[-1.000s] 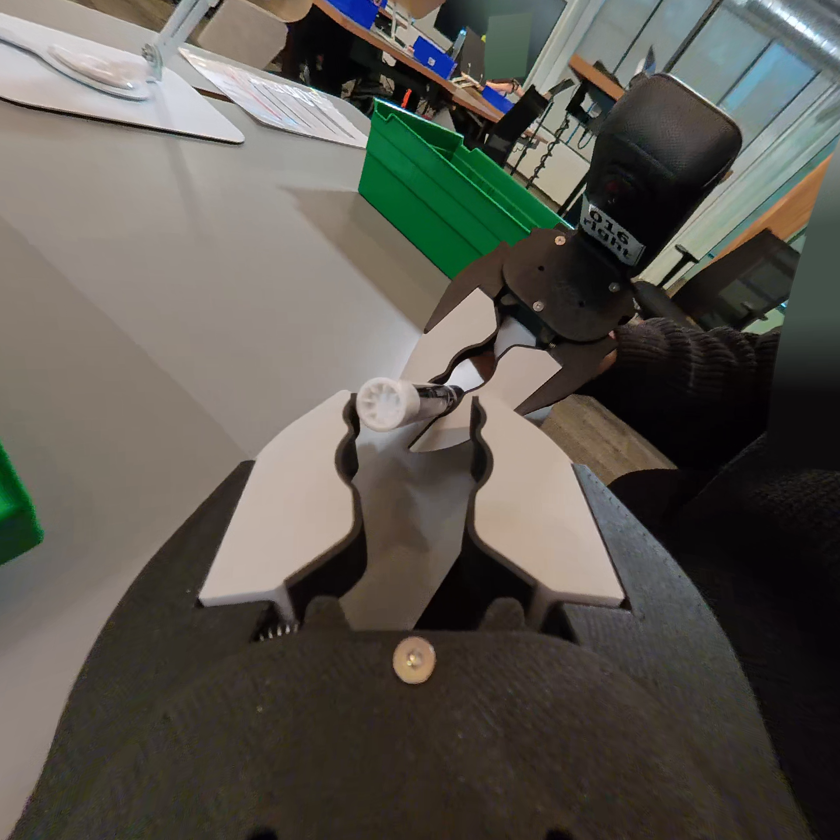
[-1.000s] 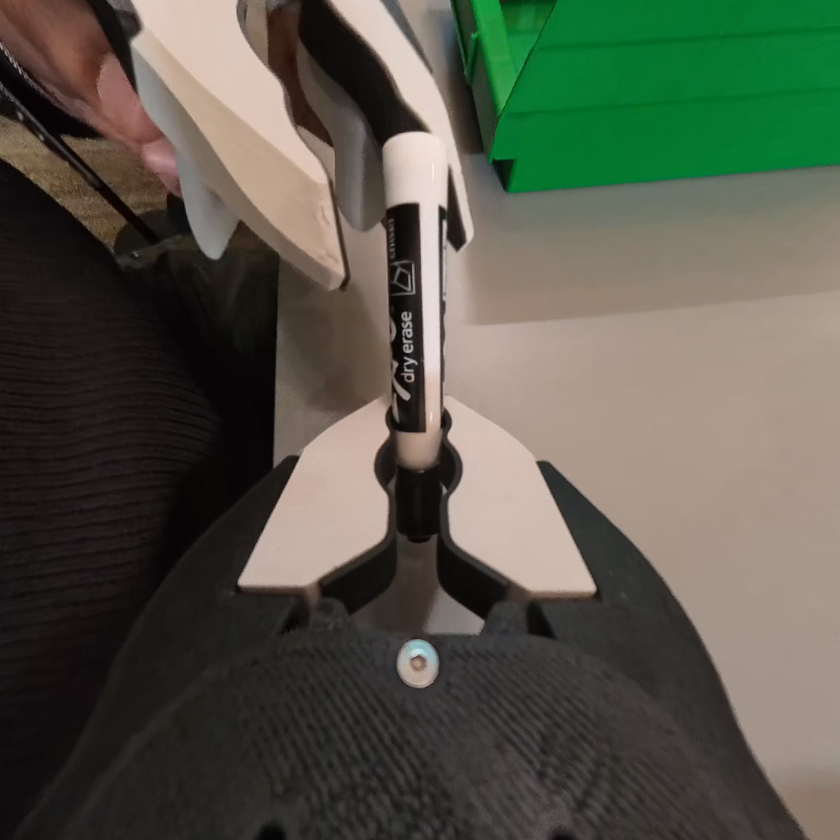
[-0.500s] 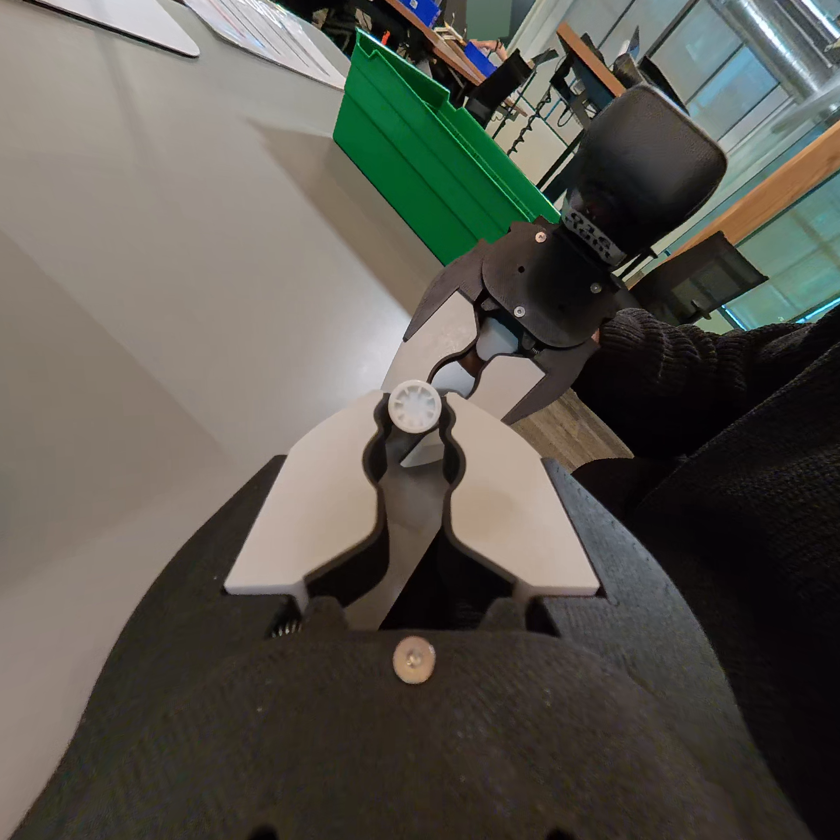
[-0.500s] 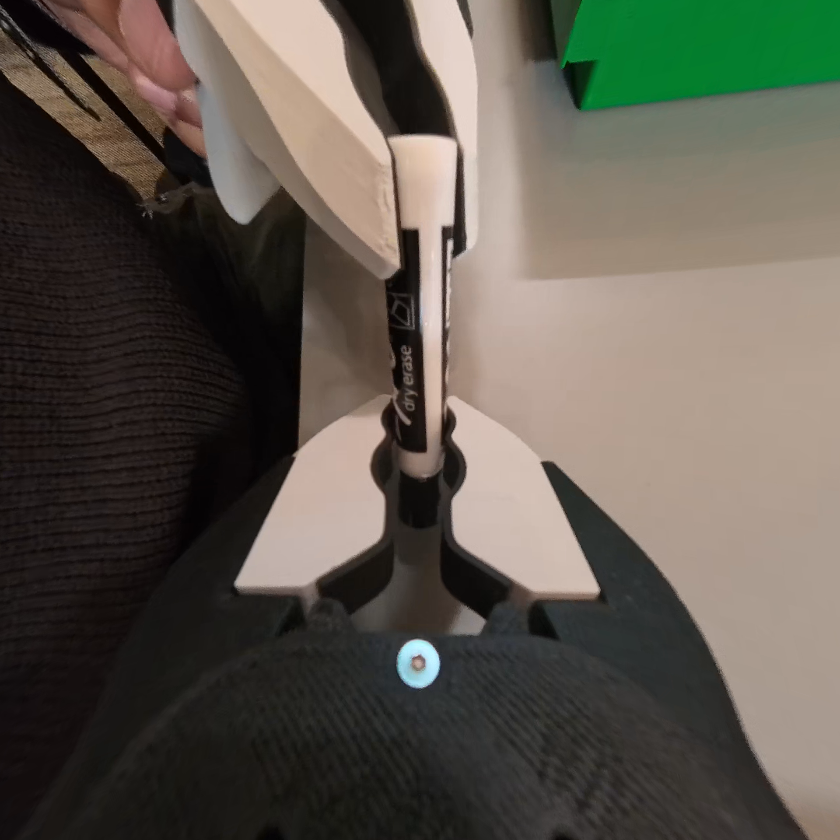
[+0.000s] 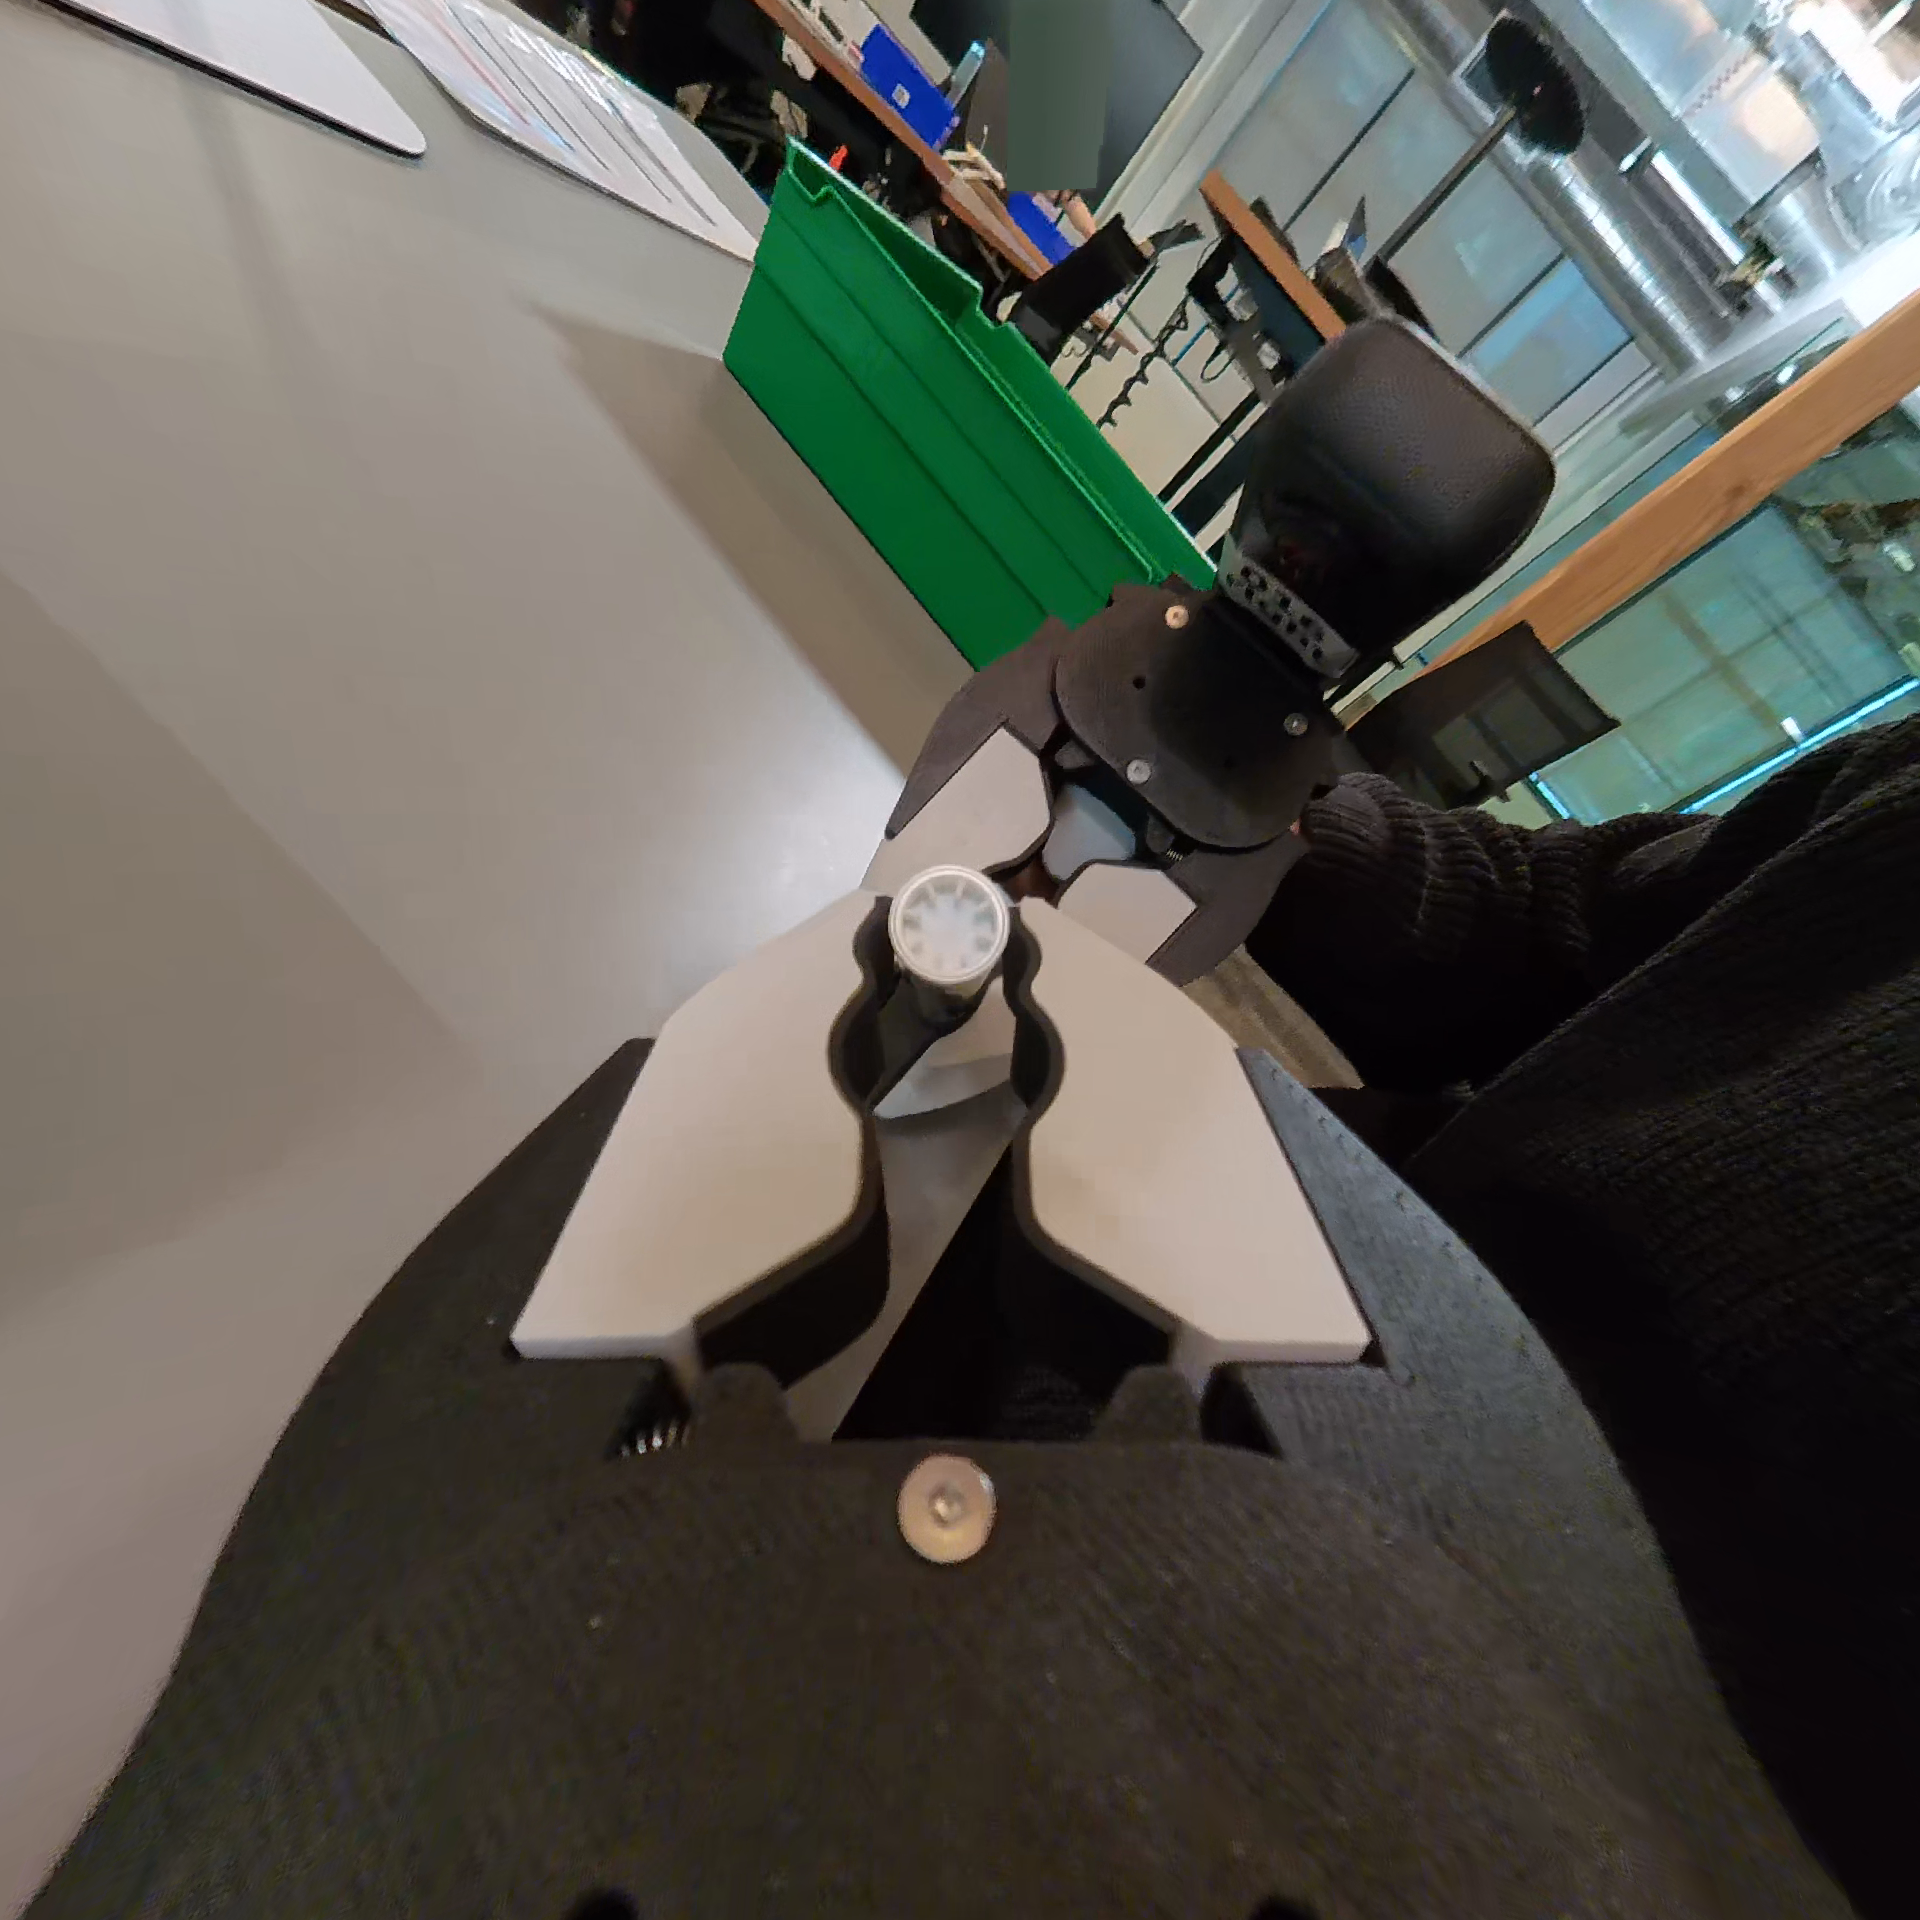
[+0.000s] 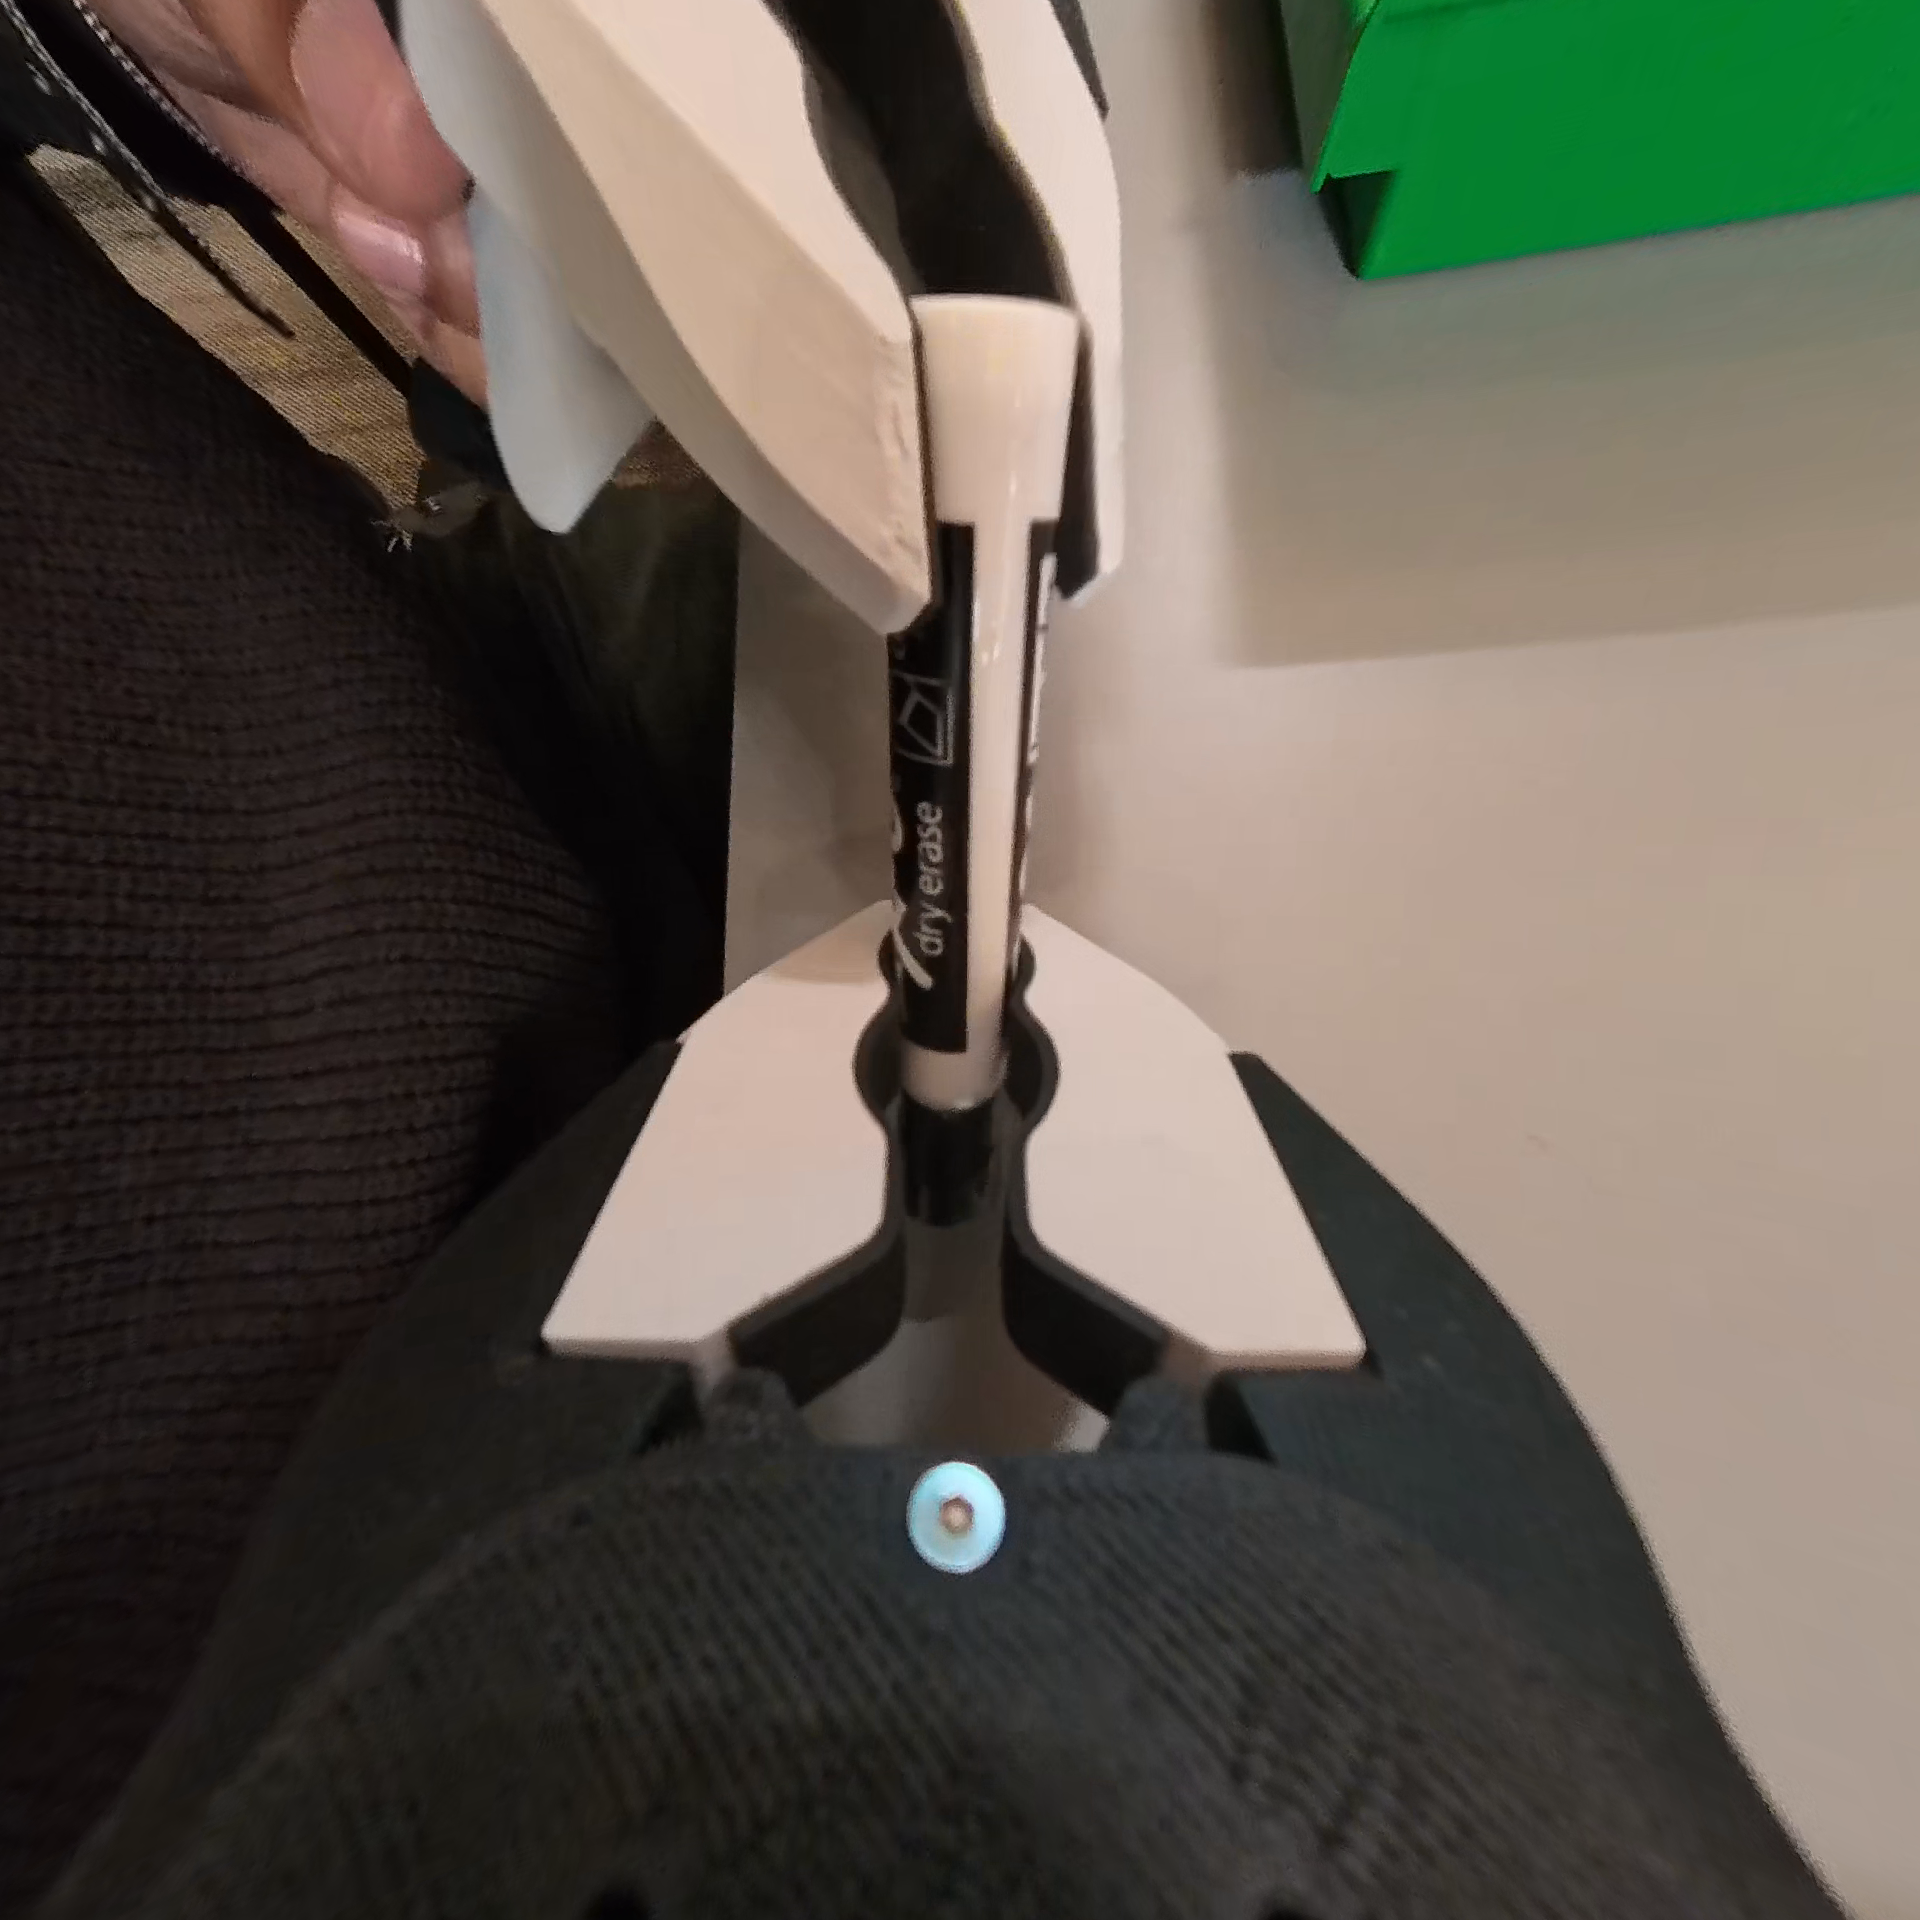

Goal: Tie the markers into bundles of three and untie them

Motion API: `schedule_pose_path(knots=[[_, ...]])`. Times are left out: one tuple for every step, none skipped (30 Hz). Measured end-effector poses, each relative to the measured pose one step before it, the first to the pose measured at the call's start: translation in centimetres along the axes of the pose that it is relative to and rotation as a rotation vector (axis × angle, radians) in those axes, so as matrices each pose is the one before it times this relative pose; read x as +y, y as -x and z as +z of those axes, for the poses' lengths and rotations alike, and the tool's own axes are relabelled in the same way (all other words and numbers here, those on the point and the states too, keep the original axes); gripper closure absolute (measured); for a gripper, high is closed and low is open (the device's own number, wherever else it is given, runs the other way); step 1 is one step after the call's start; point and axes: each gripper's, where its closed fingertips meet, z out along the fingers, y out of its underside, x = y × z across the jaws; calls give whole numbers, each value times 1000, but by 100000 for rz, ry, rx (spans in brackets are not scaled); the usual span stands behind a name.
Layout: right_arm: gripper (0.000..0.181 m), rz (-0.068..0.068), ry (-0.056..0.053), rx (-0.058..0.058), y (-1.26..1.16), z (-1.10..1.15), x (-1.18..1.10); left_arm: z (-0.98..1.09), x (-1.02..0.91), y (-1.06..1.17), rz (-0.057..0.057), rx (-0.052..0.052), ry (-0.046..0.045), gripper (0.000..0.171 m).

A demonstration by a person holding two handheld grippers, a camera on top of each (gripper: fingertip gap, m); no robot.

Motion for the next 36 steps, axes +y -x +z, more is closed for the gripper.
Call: schedule_pose_path(knots=[[164,-290,158,-114,61,102,14,0,-8,52,-1202,264,-208,152],[165,-350,343,-77,57,76,38,6,62,107,-972,-8,235,152],[166,-318,139,648,-55,45,-3,-21,-5,40,-741,208,-117,152],[166,-150,-171,707,-72,-30,-46,-22,-61,3,-542,332,-400,152],[166,137,0,8,-21,-63,-40,-10,-29,-38,-349,384,-219,152],[166,254,-86,315,-101,-96,-32,-5,-42,-28,-123,154,-250,151],[167,-82,-451,741,-134,-98,-57,-27,-52,19,142,-187,-279,151],[167,-162,12,193,-55,-81,-3,0,13,3,246,-82,152,151],[167,-274,486,462,-82,-73,45,0,24,37,-66,-202,213,151],[167,-874,678,1113,-146,-83,71,1,47,36,-113,-99,182,152],[167,-1298,1574,1181,-168,-106,186,18,80,24,-278,98,469,152],[167,-1295,2264,1454,-236,-138,293,4,29,56,-586,-51,265,151],[167,-1064,2239,1674,-278,-165,350,-36,-37,87,-484,-279,-207,150],[167,-793,2538,973,-221,-173,436,-54,-64,75,-234,-227,-304,147],[168,-623,2753,399,-155,-179,505,-77,-96,63,-185,-88,-495,144],[168,-608,2765,536,-161,-165,510,-67,-99,79,-273,-177,-520,141],[167,-616,2898,629,-169,-160,545,-53,-57,139,-385,-488,-253,140],[167,-496,2852,276,-120,-141,522,-31,-21,130,-415,-453,-32,139],[168,-187,2828,-503,10,-119,512,9,42,111,-481,-318,269,139],[168,-61,2693,-837,55,-105,471,34,95,115,-517,-521,520,139],[168,-199,2671,-1041,118,-116,473,61,119,55,-285,-218,610,139],[167,-184,2932,-874,116,-111,506,76,117,-10,-97,121,722,138],[167,221,3283,-818,100,-131,565,83,126,-9,62,-68,768,138],[167,476,3089,-308,19,-140,551,83,155,20,359,-353,926,138],[167,734,2719,20,-35,-157,517,83,138,-2,741,-311,915,138],[167,926,2080,111,-69,-178,457,68,139,-11,952,-377,885,138],[167,1236,1684,-78,-73,-186,400,73,131,27,1053,-717,866,138],[167,1197,1276,113,-124,-181,368,74,150,31,1250,-783,935,138],[167,928,1305,45,-129,-151,376,90,158,5,1429,-650,1059,138],[167,915,1490,-33,-104,-94,345,105,184,-17,1420,-595,1159,137],[167,812,1208,157,-97,-43,246,127,194,-85,1110,-242,1263,137],[167,331,474,272,-34,3,35,140,182,-202,1259,454,1209,137],[167,-267,-632,-67,111,10,-216,152,168,-227,1376,381,955,137],[167,-763,-948,-743,276,-1,-314,158,162,-168,1664,-136,879,137],[167,-940,-1095,-329,239,-41,-360,131,149,-115,1920,-521,881,137],[167,-681,-1079,-209,181,-72,-328,104,138,-61,2144,-800,907,137]])
